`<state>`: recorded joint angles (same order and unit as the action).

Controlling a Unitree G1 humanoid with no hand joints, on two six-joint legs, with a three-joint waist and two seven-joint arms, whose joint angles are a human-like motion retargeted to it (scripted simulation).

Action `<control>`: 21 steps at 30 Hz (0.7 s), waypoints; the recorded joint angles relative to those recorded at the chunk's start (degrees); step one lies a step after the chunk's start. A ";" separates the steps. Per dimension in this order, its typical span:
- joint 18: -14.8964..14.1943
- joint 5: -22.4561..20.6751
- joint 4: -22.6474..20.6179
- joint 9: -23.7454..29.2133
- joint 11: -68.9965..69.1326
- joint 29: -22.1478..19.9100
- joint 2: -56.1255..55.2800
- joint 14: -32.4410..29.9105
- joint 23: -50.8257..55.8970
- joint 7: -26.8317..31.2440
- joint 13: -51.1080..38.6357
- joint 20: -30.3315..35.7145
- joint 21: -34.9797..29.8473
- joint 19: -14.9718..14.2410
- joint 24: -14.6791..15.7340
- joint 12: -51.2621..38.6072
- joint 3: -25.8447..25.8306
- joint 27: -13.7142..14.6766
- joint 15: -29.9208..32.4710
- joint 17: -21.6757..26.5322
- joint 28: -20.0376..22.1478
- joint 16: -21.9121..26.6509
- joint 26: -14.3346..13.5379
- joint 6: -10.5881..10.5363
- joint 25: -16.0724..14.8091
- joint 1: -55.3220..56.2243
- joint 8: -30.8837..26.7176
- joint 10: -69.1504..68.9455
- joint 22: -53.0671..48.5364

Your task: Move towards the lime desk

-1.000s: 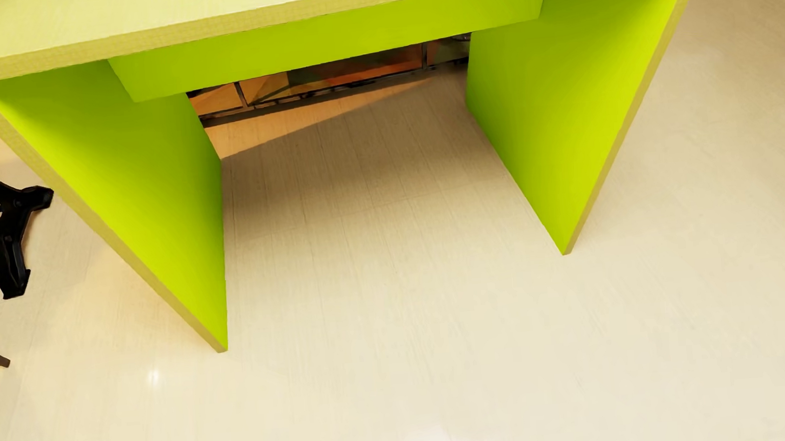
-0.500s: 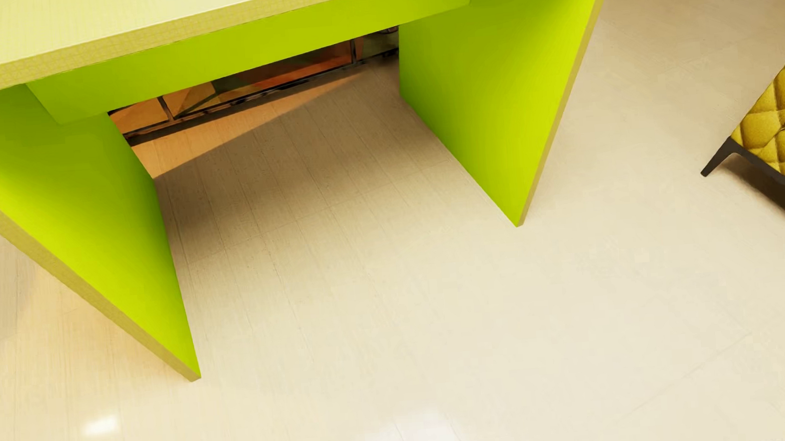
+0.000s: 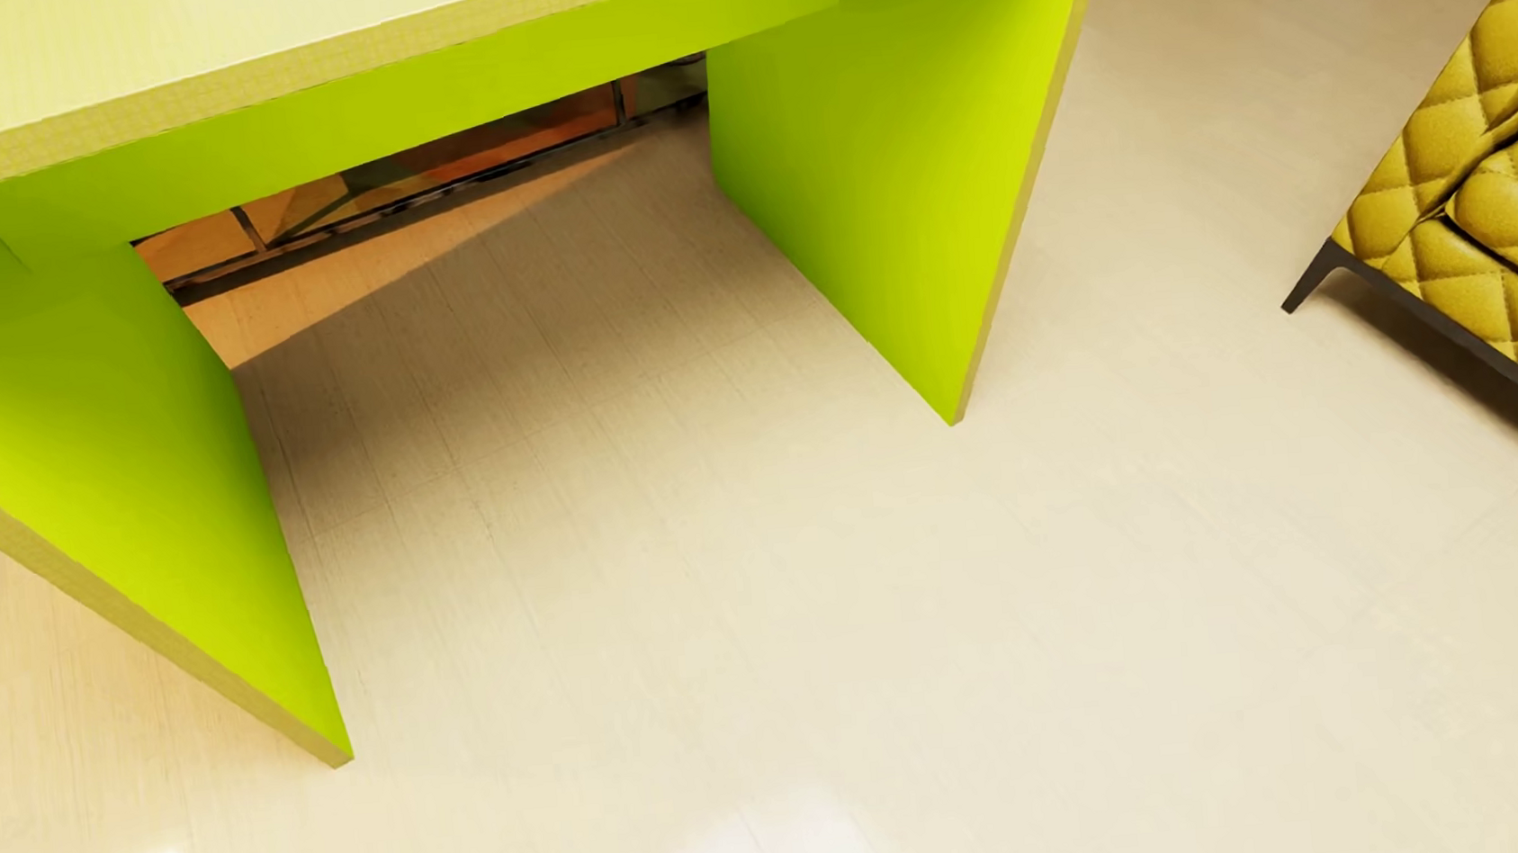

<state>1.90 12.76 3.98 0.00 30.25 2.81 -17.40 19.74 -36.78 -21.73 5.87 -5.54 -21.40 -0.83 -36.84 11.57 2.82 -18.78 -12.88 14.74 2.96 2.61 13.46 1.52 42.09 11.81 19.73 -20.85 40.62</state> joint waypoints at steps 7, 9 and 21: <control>-1.47 1.66 1.04 -0.38 -2.53 -1.01 3.57 0.38 0.22 -3.94 0.41 -0.18 0.62 4.33 -0.37 0.42 -0.80 0.18 -1.93 -0.17 0.20 1.38 0.40 0.35 -0.01 -2.94 16.68 1.03 1.35; -2.35 0.14 2.01 -0.59 -4.43 -0.50 5.03 0.41 -0.55 -4.69 0.95 -0.55 -0.45 3.67 -0.08 0.28 -1.18 0.46 -2.01 -0.28 0.40 1.25 0.59 0.00 0.26 -4.17 16.17 1.35 1.80; -4.27 -9.82 15.21 0.42 -5.33 0.37 5.90 -1.73 -4.76 3.39 1.23 -1.63 -3.73 4.43 0.06 1.32 -0.17 0.01 -4.49 -2.10 0.67 1.01 -0.02 -2.67 -0.56 9.24 4.90 -32.41 -0.89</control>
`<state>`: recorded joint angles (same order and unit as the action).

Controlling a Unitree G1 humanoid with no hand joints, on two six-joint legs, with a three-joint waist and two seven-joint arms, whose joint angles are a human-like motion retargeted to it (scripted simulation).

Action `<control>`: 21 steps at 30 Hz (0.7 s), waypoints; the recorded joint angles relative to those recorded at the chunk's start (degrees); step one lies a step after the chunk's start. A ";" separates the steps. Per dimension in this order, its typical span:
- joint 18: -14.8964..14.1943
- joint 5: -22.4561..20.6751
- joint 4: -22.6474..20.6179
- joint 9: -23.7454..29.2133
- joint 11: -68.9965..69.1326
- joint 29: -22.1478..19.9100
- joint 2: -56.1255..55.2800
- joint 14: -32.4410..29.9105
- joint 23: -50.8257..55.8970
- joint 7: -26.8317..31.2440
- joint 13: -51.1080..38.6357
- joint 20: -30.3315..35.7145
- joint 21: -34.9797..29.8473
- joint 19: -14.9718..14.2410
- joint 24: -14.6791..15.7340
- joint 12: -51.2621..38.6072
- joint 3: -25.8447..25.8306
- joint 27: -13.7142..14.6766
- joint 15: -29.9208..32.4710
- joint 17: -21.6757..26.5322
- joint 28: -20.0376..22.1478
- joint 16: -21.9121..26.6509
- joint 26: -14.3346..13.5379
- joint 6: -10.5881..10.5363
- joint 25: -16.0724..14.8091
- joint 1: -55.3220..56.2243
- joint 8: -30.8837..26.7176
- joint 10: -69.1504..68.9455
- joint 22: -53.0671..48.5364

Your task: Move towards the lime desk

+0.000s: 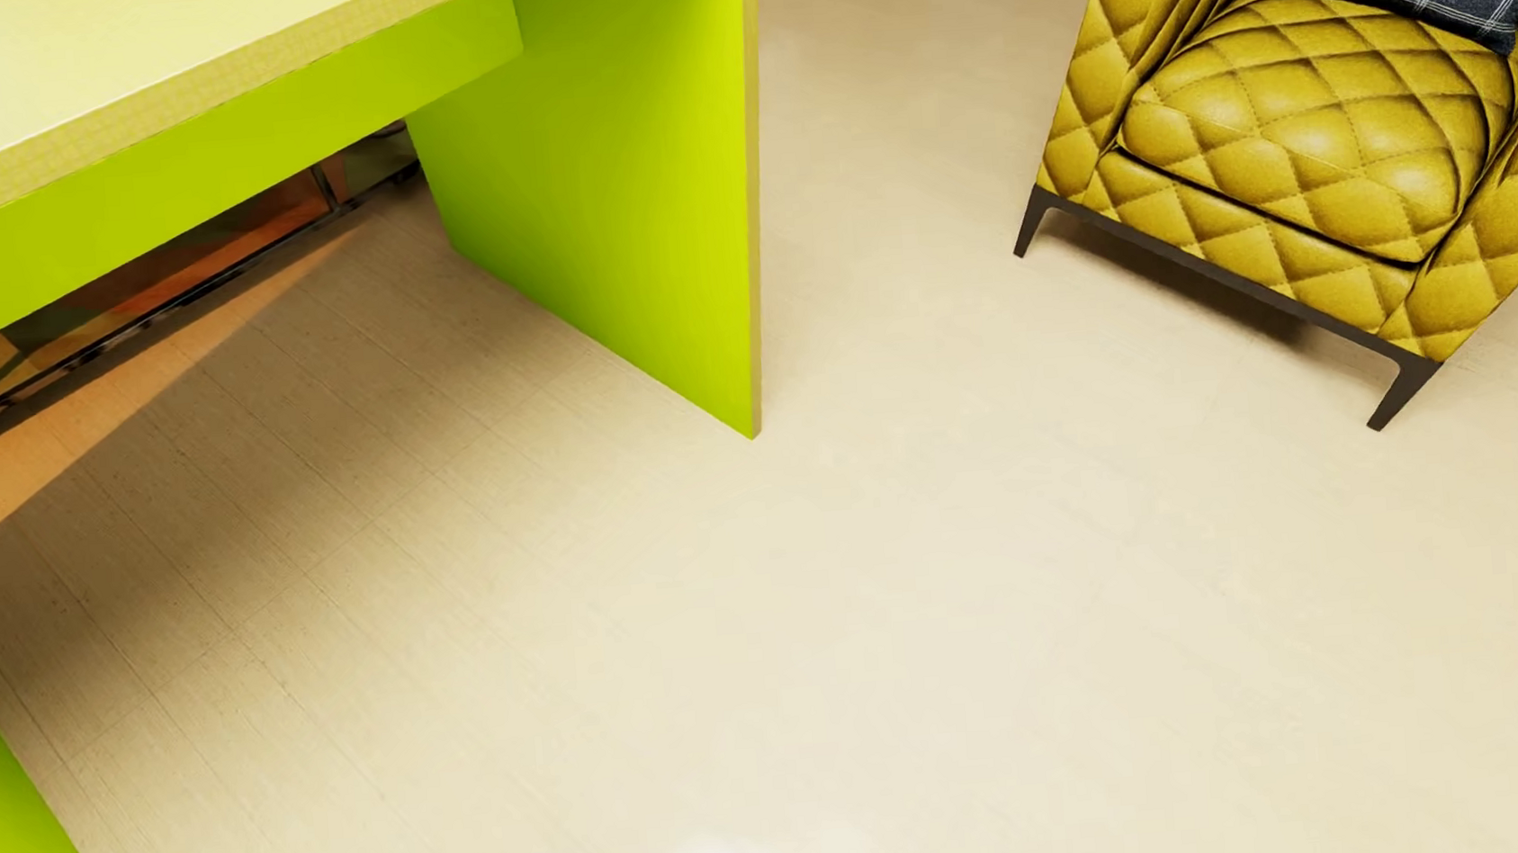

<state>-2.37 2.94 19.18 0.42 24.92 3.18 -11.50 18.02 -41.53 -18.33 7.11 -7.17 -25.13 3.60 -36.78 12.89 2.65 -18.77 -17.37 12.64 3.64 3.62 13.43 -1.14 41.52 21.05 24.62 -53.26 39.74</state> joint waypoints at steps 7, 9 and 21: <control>-8.61 0.56 -10.77 -0.45 -0.73 -1.47 -0.35 -0.54 -0.07 25.83 -2.43 -1.03 0.07 -3.68 -0.74 2.83 0.24 0.09 1.01 1.35 -1.38 -0.39 0.45 0.30 -2.43 -1.71 -12.31 22.29 2.16; -5.52 1.51 -10.72 -0.57 0.17 -2.18 -1.22 1.66 -0.19 20.11 -2.87 -0.32 0.45 -5.02 -1.43 3.39 -0.45 -0.18 1.26 1.69 -1.50 -0.71 0.29 0.21 -3.20 -4.60 -15.70 25.05 2.68; 0.30 11.02 -17.96 -0.21 11.46 -1.63 -11.48 3.69 -3.66 5.73 1.84 1.10 2.46 -8.58 0.22 0.06 -1.47 -1.82 9.70 1.16 0.95 2.18 -1.69 1.87 -8.16 -10.05 -20.55 30.74 -0.45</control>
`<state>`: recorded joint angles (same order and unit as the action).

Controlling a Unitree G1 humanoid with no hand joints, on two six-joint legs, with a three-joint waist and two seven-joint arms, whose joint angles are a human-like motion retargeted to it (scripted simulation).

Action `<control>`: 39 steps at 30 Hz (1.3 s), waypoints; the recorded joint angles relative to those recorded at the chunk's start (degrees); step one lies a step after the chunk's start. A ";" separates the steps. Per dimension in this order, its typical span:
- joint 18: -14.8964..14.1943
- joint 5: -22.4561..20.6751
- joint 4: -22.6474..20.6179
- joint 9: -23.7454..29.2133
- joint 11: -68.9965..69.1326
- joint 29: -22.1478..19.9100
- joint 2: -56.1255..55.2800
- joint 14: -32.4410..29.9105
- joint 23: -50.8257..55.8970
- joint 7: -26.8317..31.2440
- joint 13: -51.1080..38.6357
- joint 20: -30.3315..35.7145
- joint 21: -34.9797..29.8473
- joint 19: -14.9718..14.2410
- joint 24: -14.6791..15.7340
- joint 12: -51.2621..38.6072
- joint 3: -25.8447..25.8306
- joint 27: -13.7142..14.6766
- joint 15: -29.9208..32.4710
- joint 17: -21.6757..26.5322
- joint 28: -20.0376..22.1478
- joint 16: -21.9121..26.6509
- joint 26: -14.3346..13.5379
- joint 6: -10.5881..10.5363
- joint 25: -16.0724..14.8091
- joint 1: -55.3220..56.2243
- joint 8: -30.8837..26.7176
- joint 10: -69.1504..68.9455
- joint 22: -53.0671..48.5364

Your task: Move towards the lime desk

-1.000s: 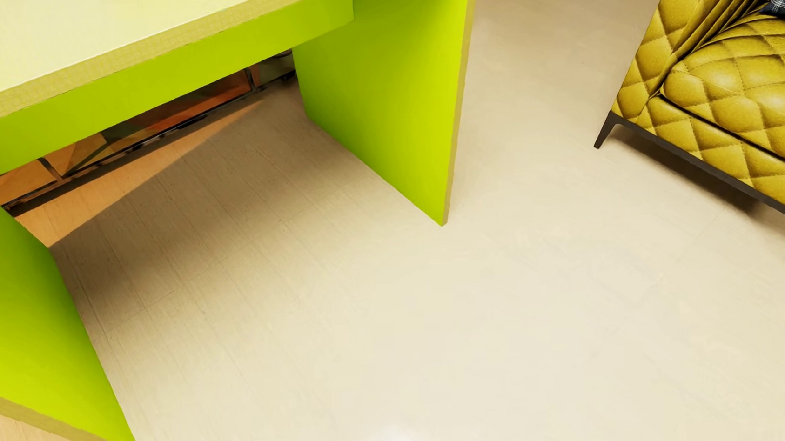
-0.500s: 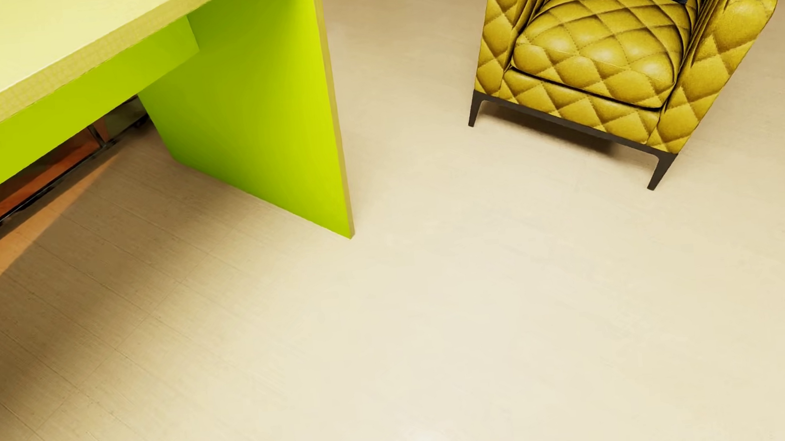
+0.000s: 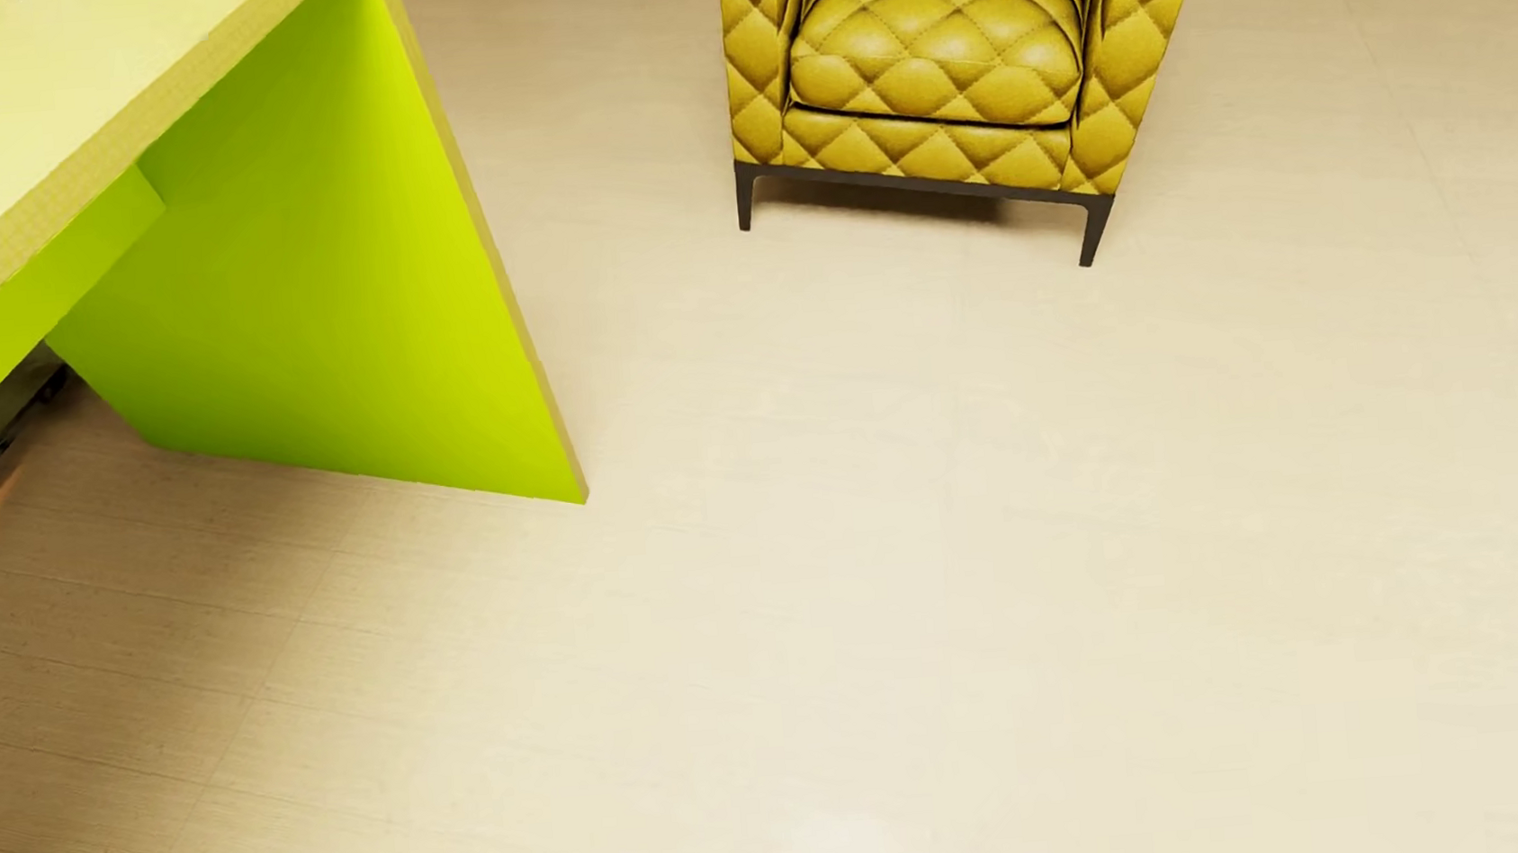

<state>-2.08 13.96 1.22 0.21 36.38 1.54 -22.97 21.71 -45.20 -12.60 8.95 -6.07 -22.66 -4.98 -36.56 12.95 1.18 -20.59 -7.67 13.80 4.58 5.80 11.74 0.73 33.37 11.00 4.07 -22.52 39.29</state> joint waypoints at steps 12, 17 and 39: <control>0.21 -6.72 0.44 -0.90 -10.81 -1.81 2.37 0.35 2.14 -0.47 2.56 5.27 3.86 5.68 -1.38 -2.72 -1.20 0.23 -1.71 -1.41 -1.52 -1.20 -0.97 0.40 0.68 -3.46 5.79 1.70 0.20; -1.70 -7.92 2.94 -0.86 -12.76 -0.79 6.16 0.08 2.85 3.13 0.92 3.91 1.53 5.85 -1.16 -1.69 -0.68 0.30 -2.71 -2.23 0.33 -2.50 -0.47 -0.28 3.12 -2.36 10.01 -3.10 1.48; 1.67 1.88 -0.35 0.74 8.96 -7.01 -3.22 -1.26 1.49 1.46 1.35 3.76 2.58 -0.46 -1.06 0.01 -0.43 2.56 -5.08 1.25 2.67 0.19 0.01 0.14 3.90 1.96 0.47 -2.19 3.43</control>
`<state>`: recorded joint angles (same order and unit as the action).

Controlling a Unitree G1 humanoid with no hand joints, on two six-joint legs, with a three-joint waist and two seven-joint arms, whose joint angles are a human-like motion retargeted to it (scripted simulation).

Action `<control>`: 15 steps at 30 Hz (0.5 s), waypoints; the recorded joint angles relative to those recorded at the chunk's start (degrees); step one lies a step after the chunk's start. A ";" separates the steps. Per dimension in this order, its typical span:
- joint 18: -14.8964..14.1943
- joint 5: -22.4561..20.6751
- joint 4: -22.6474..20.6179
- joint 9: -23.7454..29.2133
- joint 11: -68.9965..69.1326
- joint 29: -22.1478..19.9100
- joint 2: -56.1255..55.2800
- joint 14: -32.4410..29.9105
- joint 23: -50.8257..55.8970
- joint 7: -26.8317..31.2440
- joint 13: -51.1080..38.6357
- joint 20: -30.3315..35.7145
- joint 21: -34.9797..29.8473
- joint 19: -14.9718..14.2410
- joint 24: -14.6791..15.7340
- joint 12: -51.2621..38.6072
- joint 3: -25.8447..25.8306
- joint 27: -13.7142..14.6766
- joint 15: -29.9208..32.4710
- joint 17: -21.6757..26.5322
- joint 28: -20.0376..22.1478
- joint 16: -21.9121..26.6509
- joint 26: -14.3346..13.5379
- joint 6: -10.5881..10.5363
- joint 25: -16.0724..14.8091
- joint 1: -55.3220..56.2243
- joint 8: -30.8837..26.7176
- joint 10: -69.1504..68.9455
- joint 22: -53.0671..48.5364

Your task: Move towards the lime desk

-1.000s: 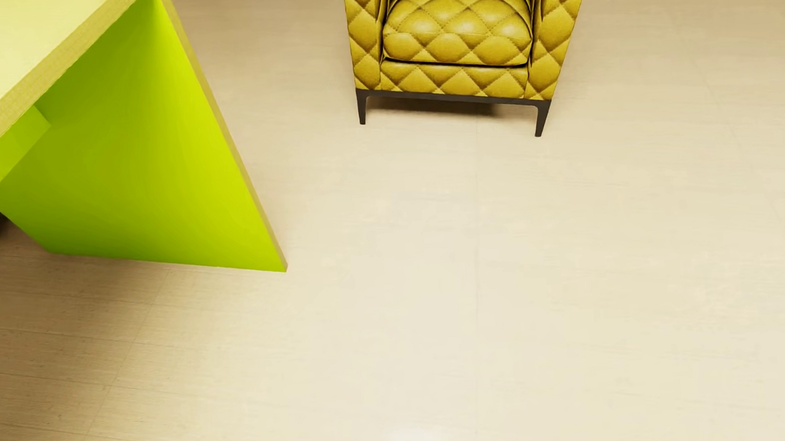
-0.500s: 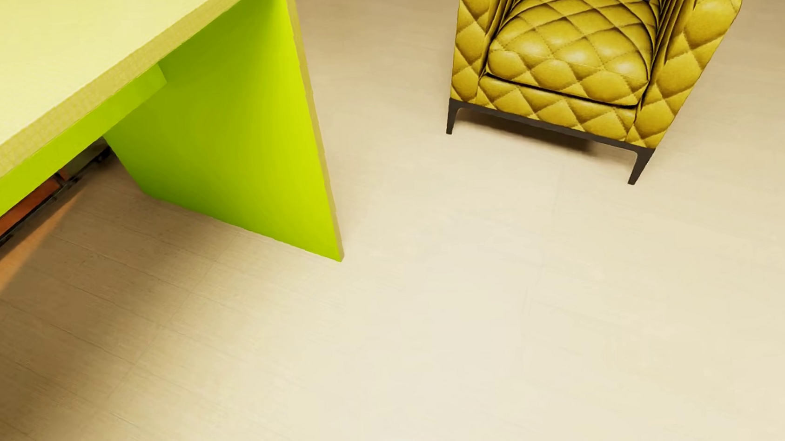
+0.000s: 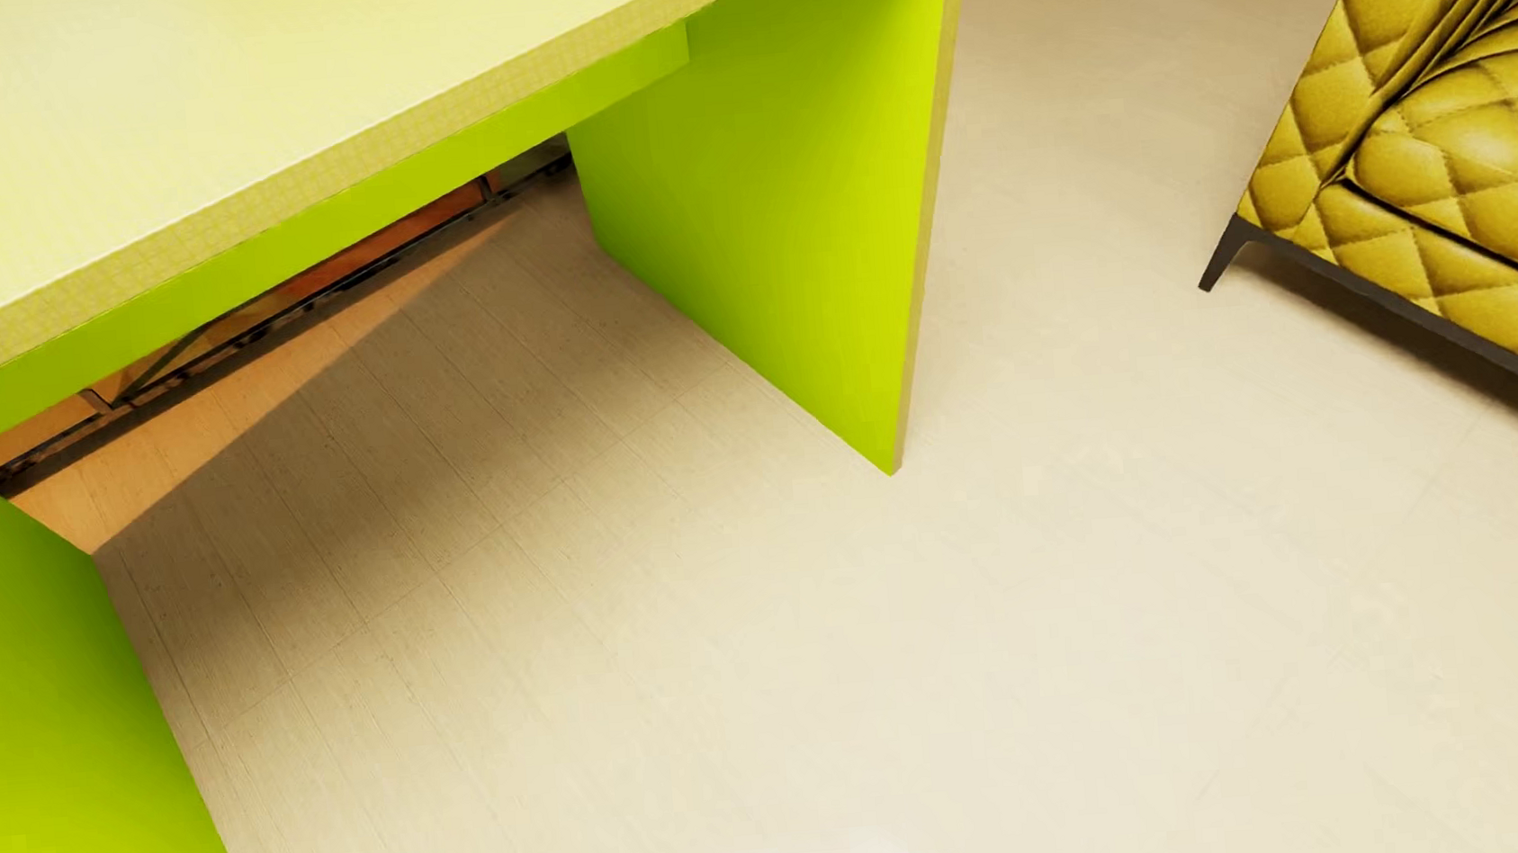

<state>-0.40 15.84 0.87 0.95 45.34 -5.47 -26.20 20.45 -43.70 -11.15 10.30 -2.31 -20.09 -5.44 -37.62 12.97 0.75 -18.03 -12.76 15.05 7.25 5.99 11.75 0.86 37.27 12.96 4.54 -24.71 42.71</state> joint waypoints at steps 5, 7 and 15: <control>-3.66 -3.89 -0.70 -0.08 -17.09 -0.13 10.11 -1.21 -0.33 10.69 -0.35 -1.76 -1.13 0.06 1.56 -0.10 0.69 0.93 -4.80 -2.30 6.92 -0.52 -3.15 0.89 -0.51 2.93 -2.61 -0.38 -3.34; -4.61 -4.50 -0.02 0.28 -18.70 0.22 10.38 -1.95 0.07 13.82 -2.25 -4.41 -2.76 0.86 3.50 0.91 1.44 1.22 -5.76 -2.88 9.05 -1.45 -6.87 1.06 -0.57 5.30 1.26 -0.69 -6.57; -14.20 -9.48 4.03 0.04 -18.04 2.54 7.24 -4.39 7.92 2.40 -5.36 -1.35 -2.93 1.68 -0.20 9.20 3.05 2.75 -10.06 1.82 -2.44 -4.50 -16.07 -0.51 -0.93 8.82 8.40 -33.19 -24.12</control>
<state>-14.60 6.36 4.90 0.99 27.30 -2.92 -18.95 16.07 -35.79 -8.75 4.94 -3.66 -23.02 -3.76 -37.82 22.17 3.81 -15.27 -22.81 16.87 4.80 1.49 -4.32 0.35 36.34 21.78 12.94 -57.90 18.60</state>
